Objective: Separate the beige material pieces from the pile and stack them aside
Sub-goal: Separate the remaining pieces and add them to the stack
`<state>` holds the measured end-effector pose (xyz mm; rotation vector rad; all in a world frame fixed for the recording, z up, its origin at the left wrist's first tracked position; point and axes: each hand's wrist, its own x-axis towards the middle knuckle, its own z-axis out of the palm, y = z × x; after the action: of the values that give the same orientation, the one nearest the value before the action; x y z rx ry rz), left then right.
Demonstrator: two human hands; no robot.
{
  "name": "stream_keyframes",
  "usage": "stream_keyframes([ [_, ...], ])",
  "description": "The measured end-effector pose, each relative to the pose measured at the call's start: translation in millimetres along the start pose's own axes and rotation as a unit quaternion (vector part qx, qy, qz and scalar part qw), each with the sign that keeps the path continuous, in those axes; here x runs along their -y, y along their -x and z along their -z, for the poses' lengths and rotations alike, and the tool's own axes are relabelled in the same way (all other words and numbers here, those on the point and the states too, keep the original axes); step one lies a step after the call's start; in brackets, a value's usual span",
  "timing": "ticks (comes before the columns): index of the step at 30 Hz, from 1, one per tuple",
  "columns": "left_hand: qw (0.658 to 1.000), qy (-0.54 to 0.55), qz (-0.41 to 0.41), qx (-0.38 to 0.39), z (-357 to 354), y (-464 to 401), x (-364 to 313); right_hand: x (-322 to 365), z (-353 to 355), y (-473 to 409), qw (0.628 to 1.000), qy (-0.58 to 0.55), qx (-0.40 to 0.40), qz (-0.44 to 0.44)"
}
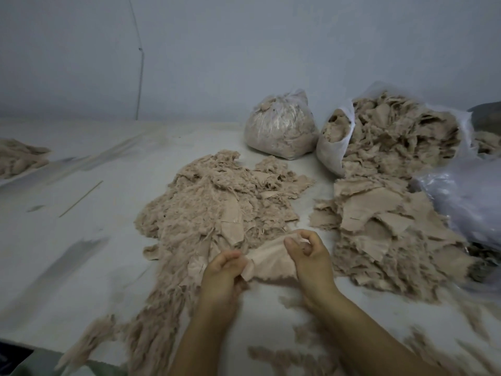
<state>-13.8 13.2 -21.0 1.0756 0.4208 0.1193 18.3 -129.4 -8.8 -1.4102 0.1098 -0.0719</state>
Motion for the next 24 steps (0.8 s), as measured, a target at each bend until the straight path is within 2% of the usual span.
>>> stream_keyframes([
  [4,0.993,-0.029,-0.07,-0.091,-17,-2,11,0,9,9,0.997,0.024,0.061,0.05],
  [8,0.966,-0.172,-0.175,-0.084,-18,1,15,6,21,7,0.996,-0.01,0.071,0.061],
  [11,0.95,-0.22,-0.212,-0.066,-16,1,12,10,32,5,0.996,-0.016,0.066,0.055],
  [17,0.95,-0.223,-0.213,-0.054,-16,1,9,14,42,-1,0.995,0.013,0.051,0.084],
  [20,0.961,-0.187,-0.186,-0.087,-1,0,2,30,54,-13,0.997,0.018,0.017,0.08],
  [22,0.958,-0.225,-0.162,-0.079,16,-1,-4,49,68,-29,0.994,0.05,-0.015,0.093],
  [24,0.946,-0.288,-0.147,-0.035,27,2,-10,72,83,-49,0.977,0.145,-0.052,0.15],
])
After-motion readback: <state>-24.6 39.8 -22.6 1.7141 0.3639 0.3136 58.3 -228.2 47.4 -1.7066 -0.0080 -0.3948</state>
